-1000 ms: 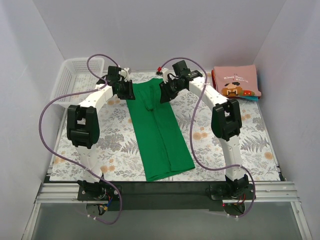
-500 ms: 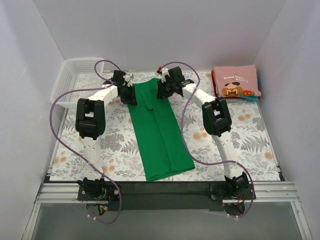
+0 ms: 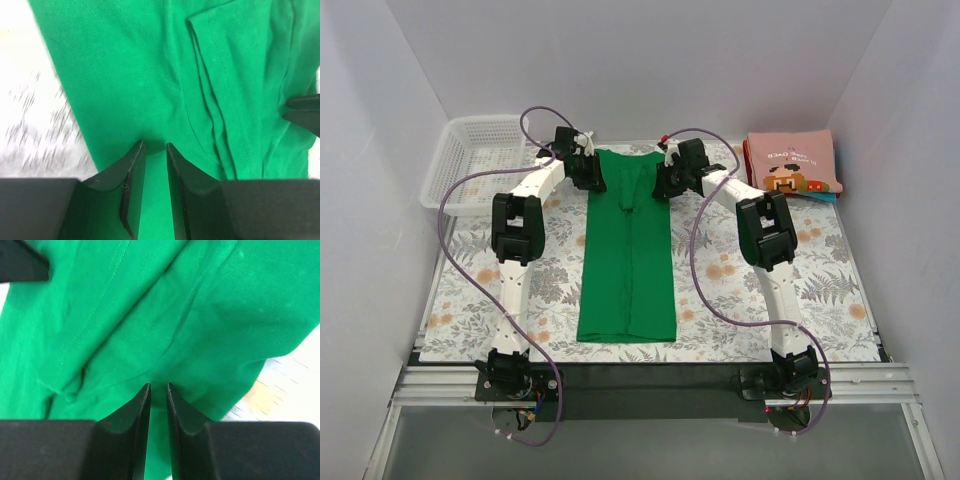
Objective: Fold and stack the t-shirts
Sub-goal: Fold the tshirt
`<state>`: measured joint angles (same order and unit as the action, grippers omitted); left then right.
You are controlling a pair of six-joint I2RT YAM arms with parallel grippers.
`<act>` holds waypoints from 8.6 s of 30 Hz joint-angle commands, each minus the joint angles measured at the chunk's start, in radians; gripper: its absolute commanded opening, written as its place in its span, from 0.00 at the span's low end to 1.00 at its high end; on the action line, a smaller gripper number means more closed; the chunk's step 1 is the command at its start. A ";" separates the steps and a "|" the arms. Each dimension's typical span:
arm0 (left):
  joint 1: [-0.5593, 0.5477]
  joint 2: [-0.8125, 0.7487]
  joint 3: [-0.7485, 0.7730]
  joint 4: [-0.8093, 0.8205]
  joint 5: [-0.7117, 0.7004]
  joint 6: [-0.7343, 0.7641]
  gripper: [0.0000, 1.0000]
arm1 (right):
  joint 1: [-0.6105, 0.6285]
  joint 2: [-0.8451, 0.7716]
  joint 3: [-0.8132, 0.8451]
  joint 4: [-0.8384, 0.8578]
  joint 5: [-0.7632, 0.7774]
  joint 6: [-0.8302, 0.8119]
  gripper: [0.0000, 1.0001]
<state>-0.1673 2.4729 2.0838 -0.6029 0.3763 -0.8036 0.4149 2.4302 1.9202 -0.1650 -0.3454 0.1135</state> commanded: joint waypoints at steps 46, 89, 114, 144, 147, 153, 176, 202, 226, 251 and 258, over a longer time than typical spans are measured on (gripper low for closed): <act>0.052 -0.432 -0.450 0.129 0.211 -0.039 0.43 | -0.085 -0.137 -0.050 -0.057 -0.254 0.166 0.50; 0.025 -0.778 -0.683 0.245 0.231 0.135 0.79 | -0.091 -0.450 -0.058 -0.207 -0.091 -0.285 0.81; -0.119 -1.420 -1.430 0.000 0.443 1.118 0.74 | 0.398 -1.077 -1.021 -0.254 0.045 -0.977 0.67; -0.340 -1.244 -1.640 0.302 0.213 1.055 0.55 | 0.453 -0.948 -1.237 -0.102 0.055 -0.962 0.51; -0.345 -1.220 -1.644 0.302 0.193 1.060 0.51 | 0.459 -0.927 -1.247 -0.099 0.078 -0.960 0.42; -0.348 -1.139 -1.605 0.259 0.153 1.060 0.30 | 0.461 -0.899 -1.267 -0.099 0.111 -0.963 0.24; -0.370 -1.319 -1.421 -0.032 0.291 1.047 0.00 | 0.509 -1.125 -1.124 -0.326 0.054 -0.787 0.01; -0.103 -0.789 -0.941 0.160 0.389 1.133 0.00 | 0.190 -0.702 -0.643 -0.306 0.008 -1.132 0.01; -0.015 -0.405 -0.545 0.440 0.253 0.965 0.59 | 0.024 -0.295 -0.107 -0.234 0.088 -1.124 0.83; -0.136 -0.781 -1.171 0.472 0.245 1.041 0.54 | 0.177 -0.550 -0.681 -0.176 0.046 -1.034 0.50; -0.138 -0.743 -1.191 0.494 0.228 1.126 0.53 | 0.177 -0.528 -0.704 -0.157 0.066 -1.068 0.48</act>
<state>-0.2985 1.7191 0.9092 -0.1307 0.6186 0.2604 0.5941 1.8942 1.2316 -0.3599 -0.2893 -0.9401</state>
